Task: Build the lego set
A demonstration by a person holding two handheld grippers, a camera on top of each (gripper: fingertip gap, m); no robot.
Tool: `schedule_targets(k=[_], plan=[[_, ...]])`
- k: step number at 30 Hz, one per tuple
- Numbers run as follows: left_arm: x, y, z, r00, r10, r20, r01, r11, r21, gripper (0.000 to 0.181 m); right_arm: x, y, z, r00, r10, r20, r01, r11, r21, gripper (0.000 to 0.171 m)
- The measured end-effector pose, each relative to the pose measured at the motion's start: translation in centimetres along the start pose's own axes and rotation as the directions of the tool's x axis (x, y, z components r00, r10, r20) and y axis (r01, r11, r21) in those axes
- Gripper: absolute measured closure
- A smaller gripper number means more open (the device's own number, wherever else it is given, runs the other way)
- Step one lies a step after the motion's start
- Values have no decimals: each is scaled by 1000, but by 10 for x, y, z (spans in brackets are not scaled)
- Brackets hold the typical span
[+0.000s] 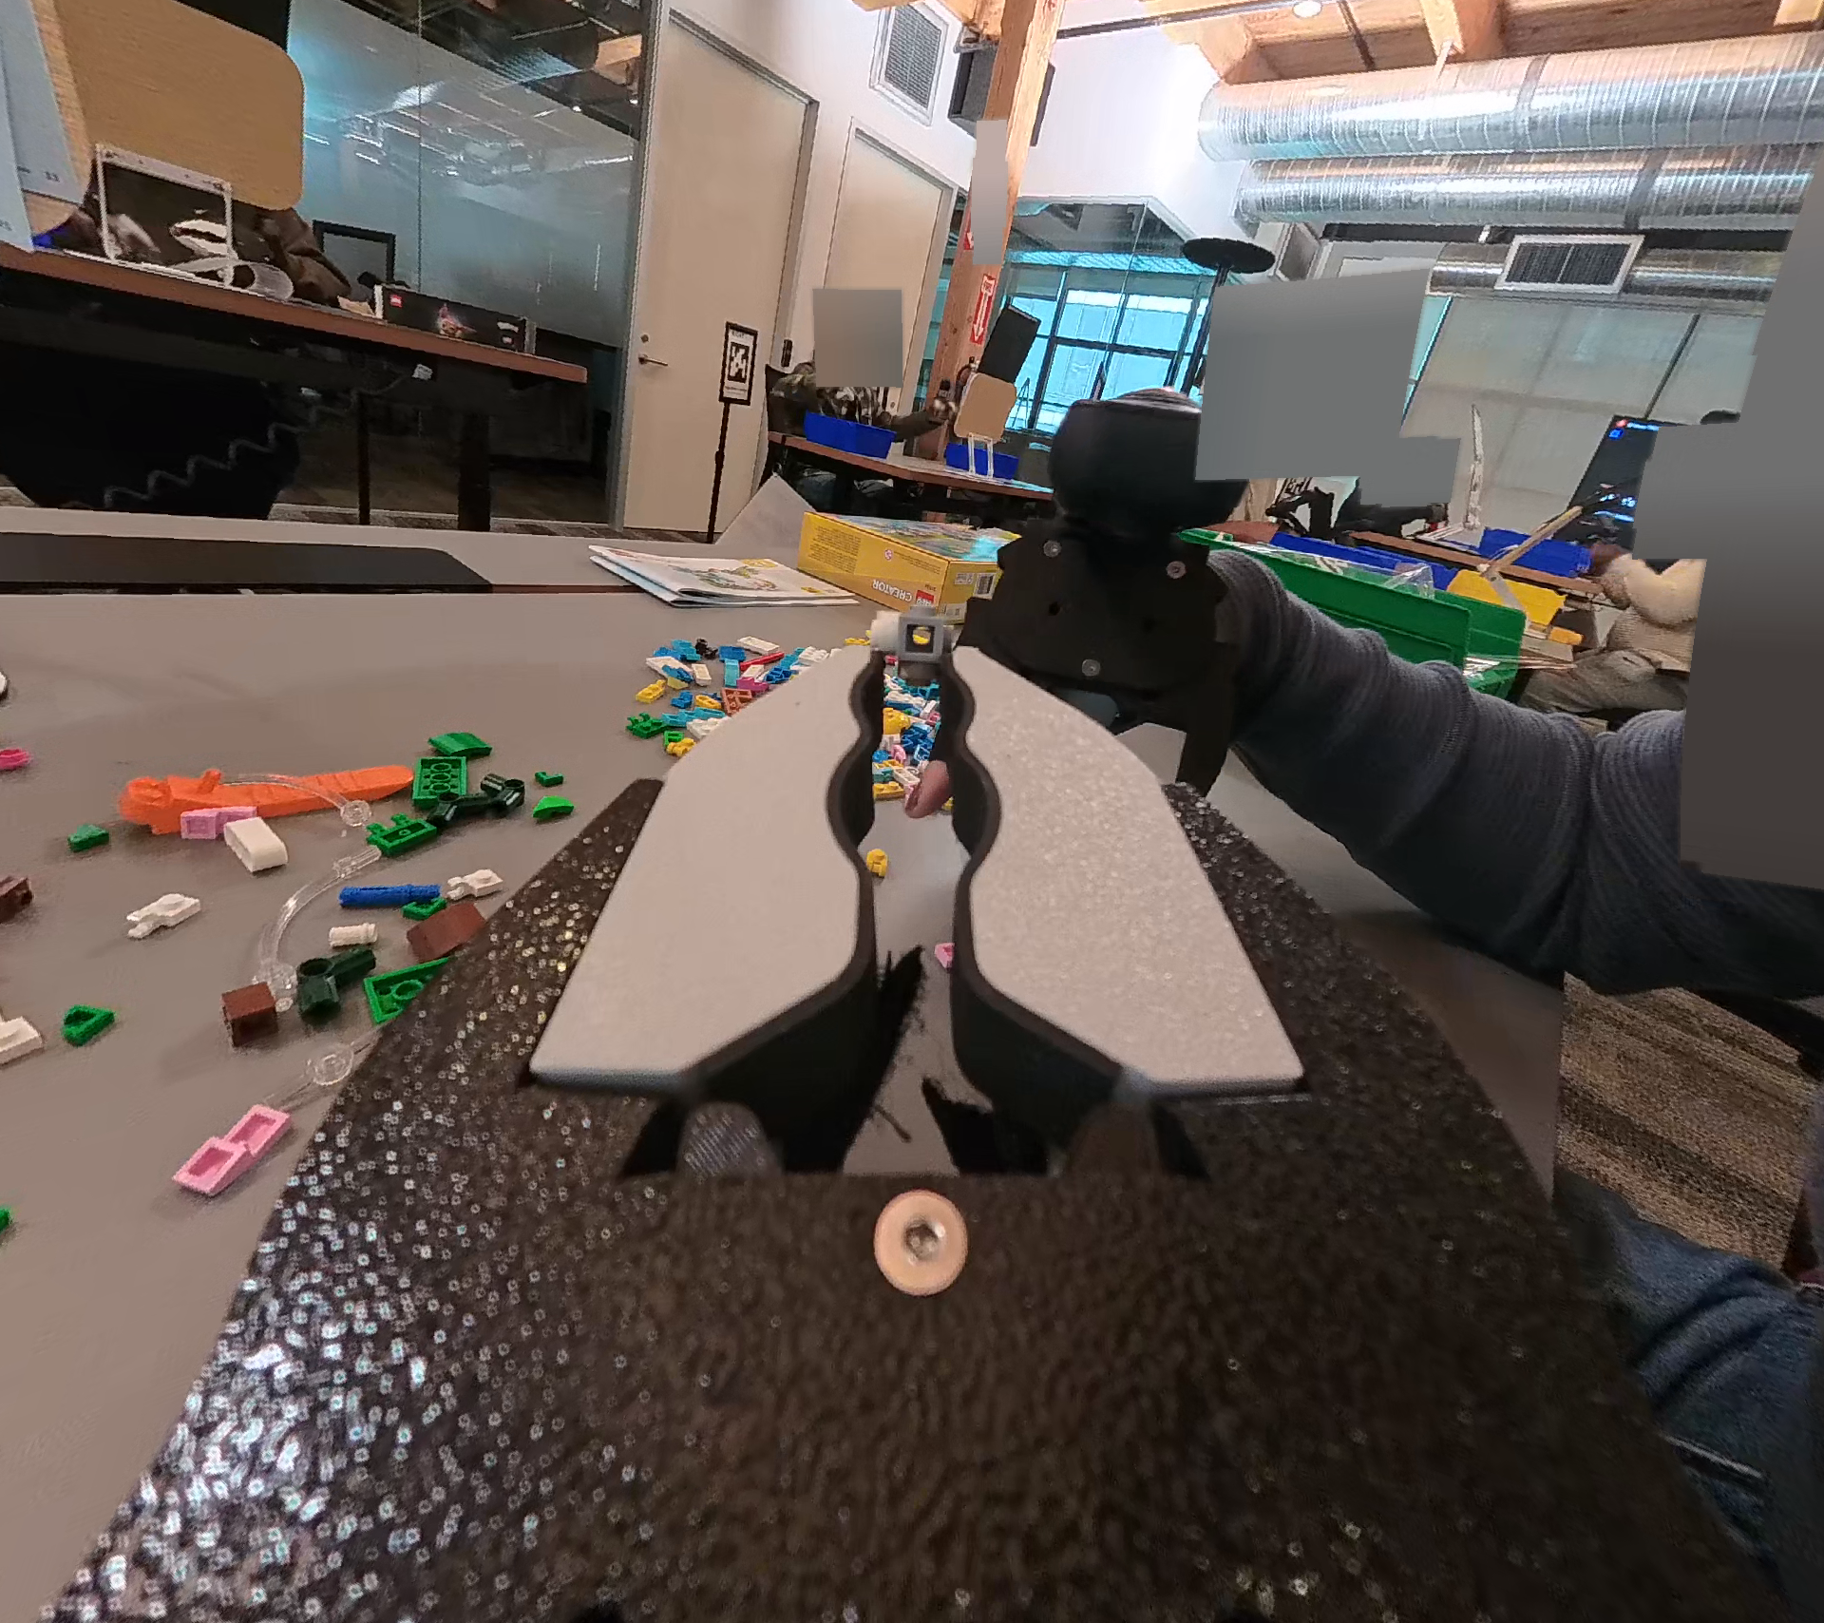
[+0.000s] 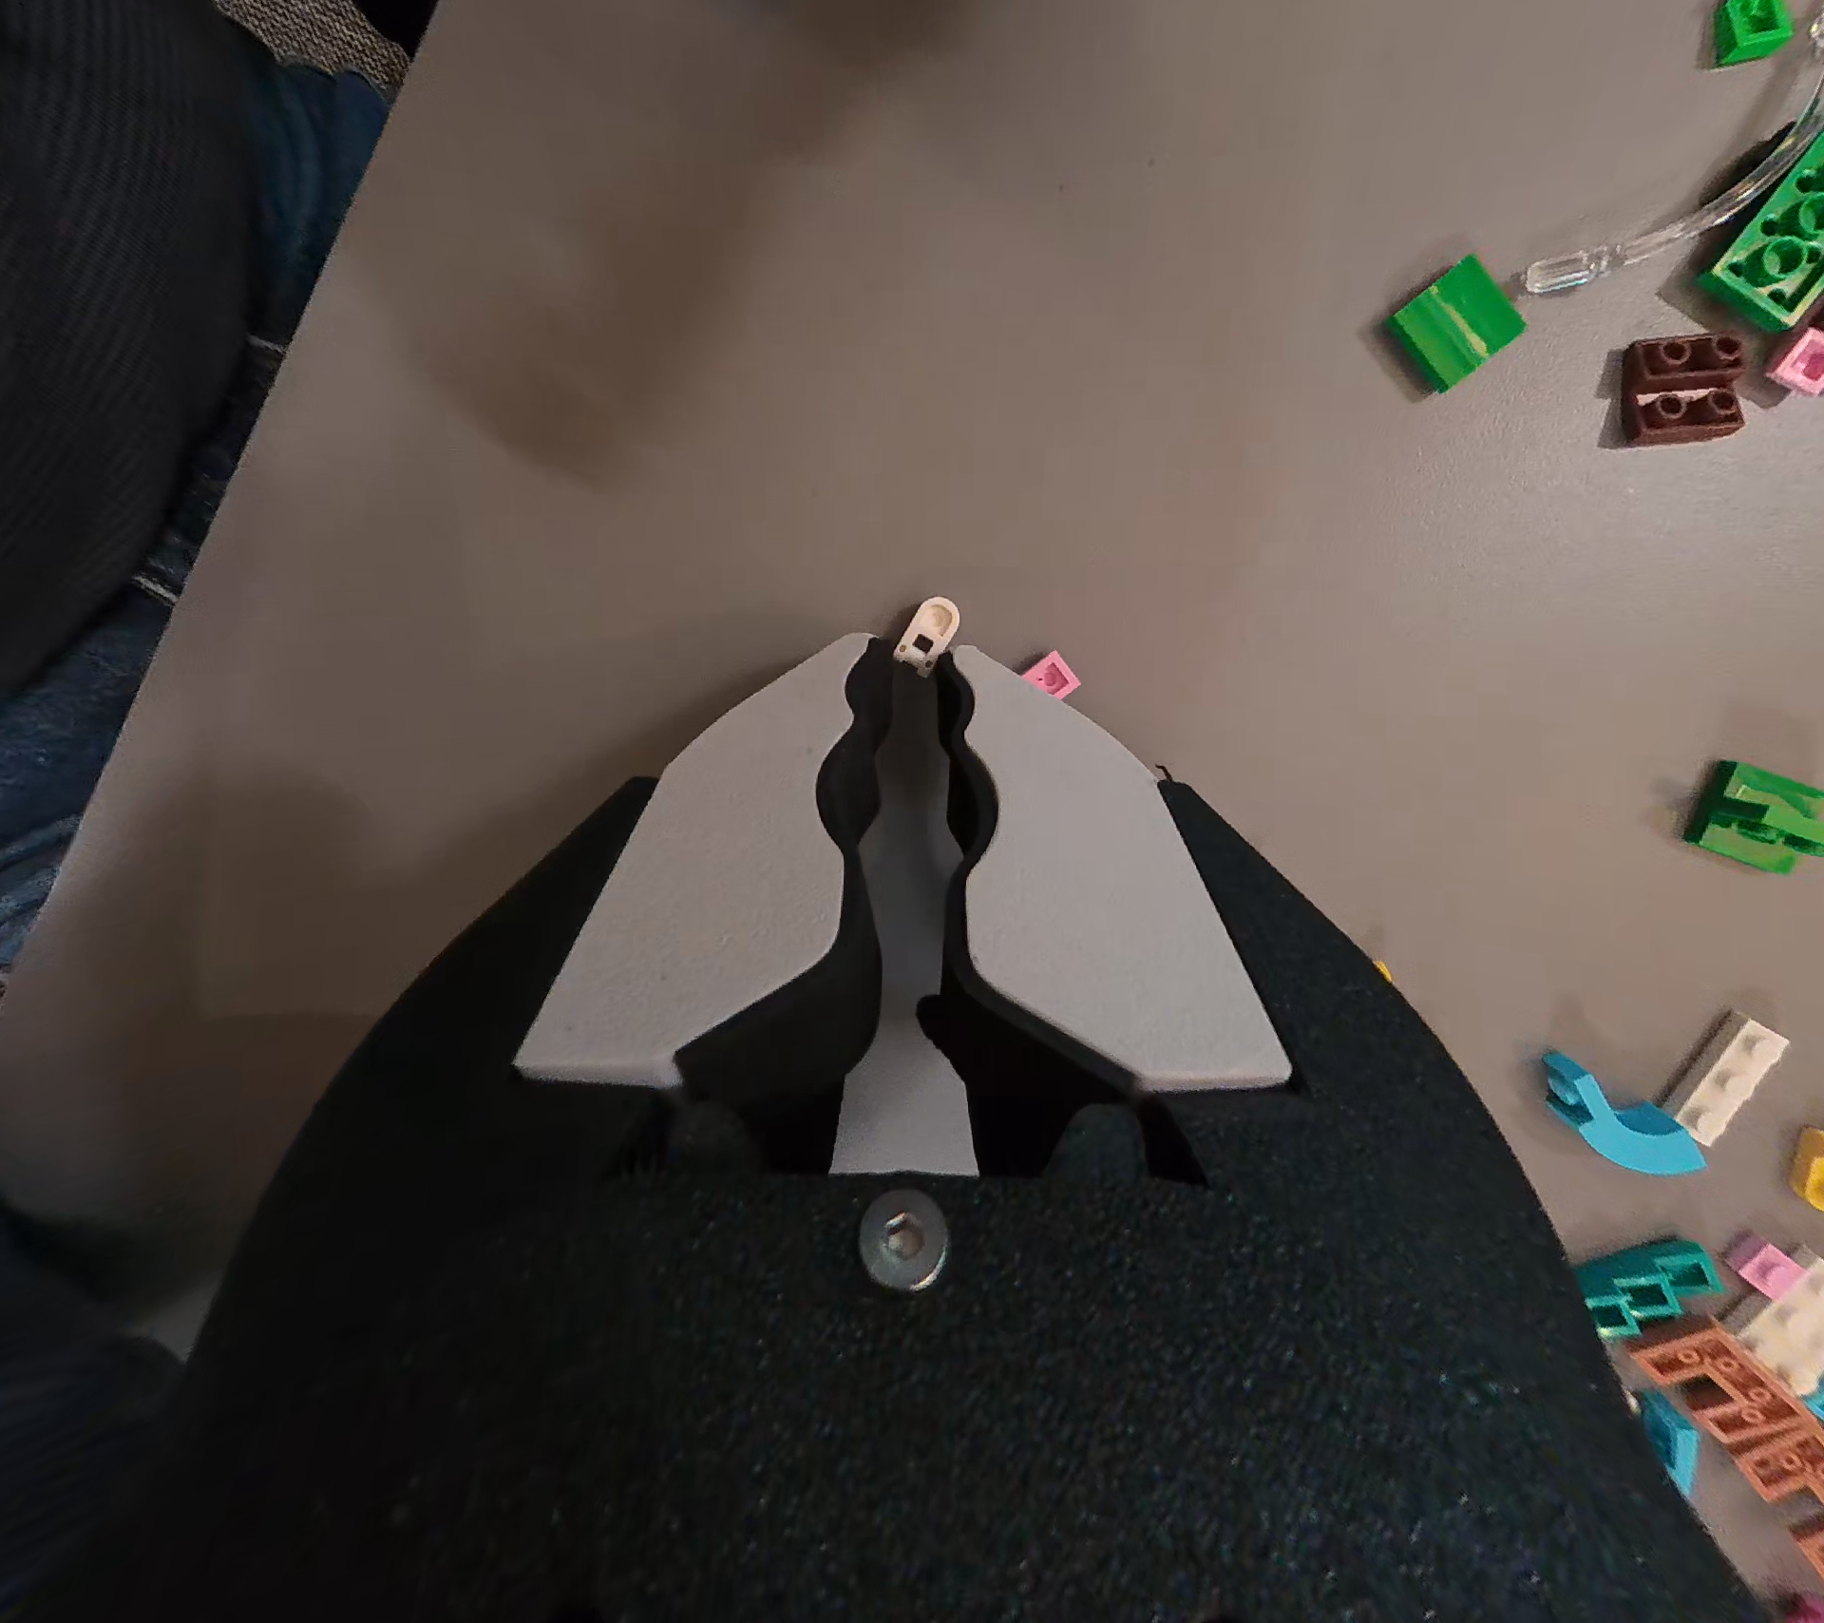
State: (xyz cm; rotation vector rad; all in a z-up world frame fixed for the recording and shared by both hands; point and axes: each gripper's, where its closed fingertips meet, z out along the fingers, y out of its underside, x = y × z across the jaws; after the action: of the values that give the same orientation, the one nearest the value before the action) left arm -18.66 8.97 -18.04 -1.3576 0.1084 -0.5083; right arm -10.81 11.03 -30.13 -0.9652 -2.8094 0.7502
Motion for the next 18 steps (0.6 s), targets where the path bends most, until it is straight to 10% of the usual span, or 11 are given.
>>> schedule_targets(k=[18], plan=[[0,0,0,1000,0,-1,0,1000,0,171,3,3,-1,999,-2,-37,1,999,-44,163]])
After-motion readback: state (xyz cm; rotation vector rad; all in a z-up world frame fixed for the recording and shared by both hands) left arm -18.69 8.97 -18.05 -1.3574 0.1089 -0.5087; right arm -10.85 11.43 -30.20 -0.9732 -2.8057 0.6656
